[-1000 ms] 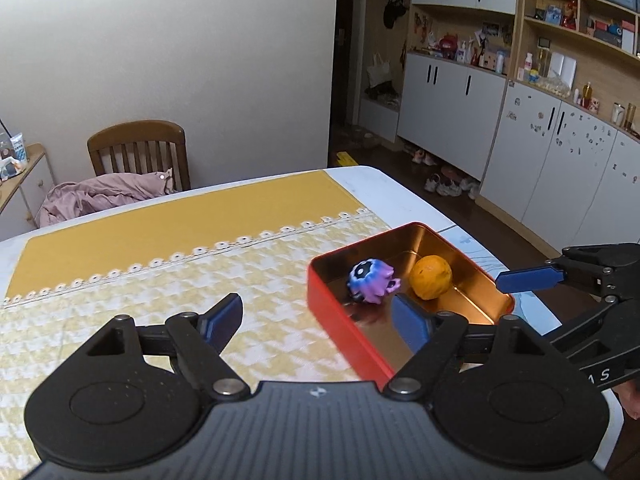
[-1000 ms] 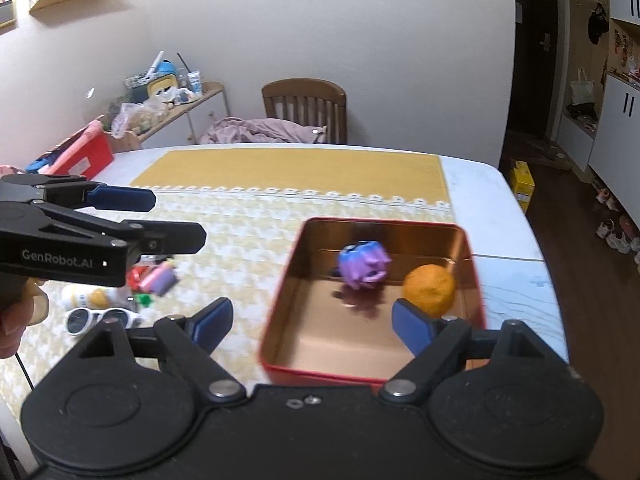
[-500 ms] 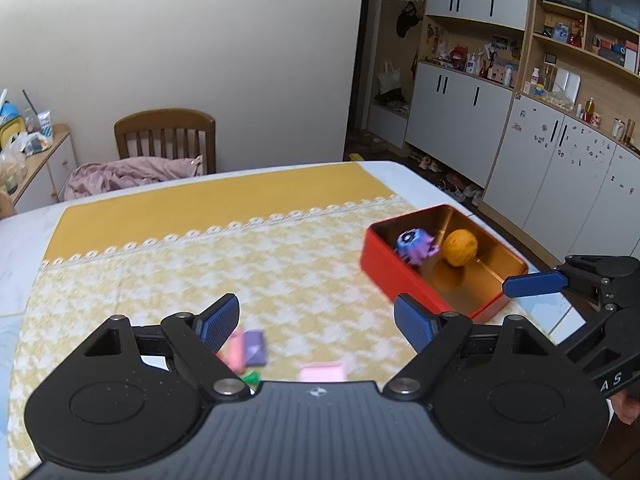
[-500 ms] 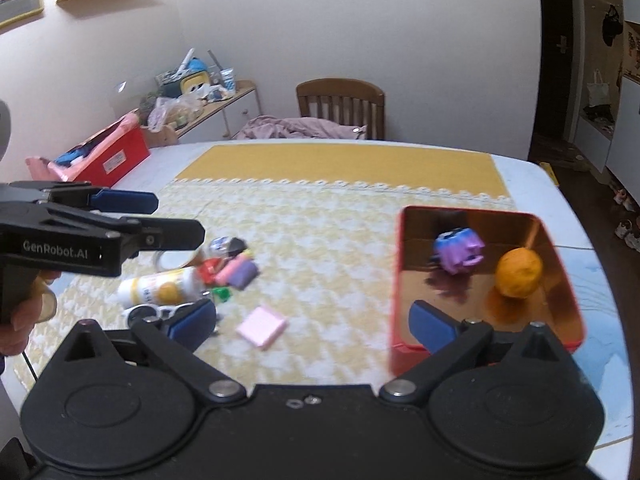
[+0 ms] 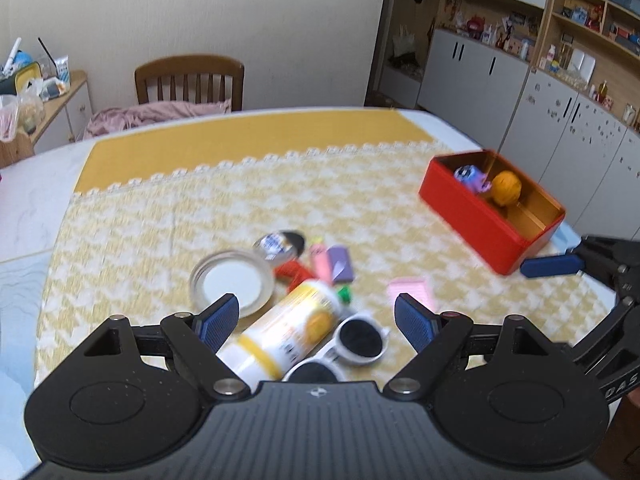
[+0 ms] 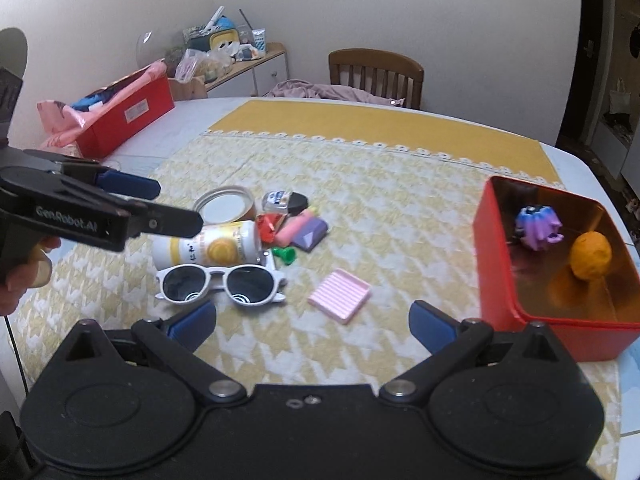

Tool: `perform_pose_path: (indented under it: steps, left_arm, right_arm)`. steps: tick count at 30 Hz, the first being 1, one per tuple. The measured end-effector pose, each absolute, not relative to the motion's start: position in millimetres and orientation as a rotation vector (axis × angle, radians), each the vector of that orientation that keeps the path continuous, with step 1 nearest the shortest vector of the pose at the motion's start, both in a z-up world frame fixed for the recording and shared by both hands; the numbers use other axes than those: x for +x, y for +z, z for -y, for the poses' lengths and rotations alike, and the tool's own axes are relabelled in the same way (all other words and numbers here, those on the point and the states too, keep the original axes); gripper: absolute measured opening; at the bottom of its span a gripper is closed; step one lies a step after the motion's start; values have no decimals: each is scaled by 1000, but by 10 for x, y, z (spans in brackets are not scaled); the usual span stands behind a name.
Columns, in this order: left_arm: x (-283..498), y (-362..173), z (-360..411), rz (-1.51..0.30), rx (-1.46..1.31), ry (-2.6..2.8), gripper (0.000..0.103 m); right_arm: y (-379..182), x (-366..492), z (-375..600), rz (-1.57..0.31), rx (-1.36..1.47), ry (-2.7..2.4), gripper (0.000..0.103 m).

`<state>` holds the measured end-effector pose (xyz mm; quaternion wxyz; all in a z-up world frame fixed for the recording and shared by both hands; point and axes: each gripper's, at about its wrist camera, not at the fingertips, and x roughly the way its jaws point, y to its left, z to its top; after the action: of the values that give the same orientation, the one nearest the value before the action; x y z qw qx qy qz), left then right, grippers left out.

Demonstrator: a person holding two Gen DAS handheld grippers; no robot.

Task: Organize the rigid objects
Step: 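Grasp the white sunglasses with the right tool while the left tool grasps the white bottle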

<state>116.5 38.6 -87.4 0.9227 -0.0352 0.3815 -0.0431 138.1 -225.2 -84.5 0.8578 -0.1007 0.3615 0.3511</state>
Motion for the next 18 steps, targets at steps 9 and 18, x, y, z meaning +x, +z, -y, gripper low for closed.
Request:
perform_pose_path:
  steps: [9,18]
  left_arm:
    - [1294,-1175,-575,-869,-35,-183,85]
    - [1460,-1302,-579,-881,-13,-210,85]
  right_arm:
    - [-1029,1354,1884,-798,-251,753,100]
    - [-1169,1393,1586,-791,-326,786,89]
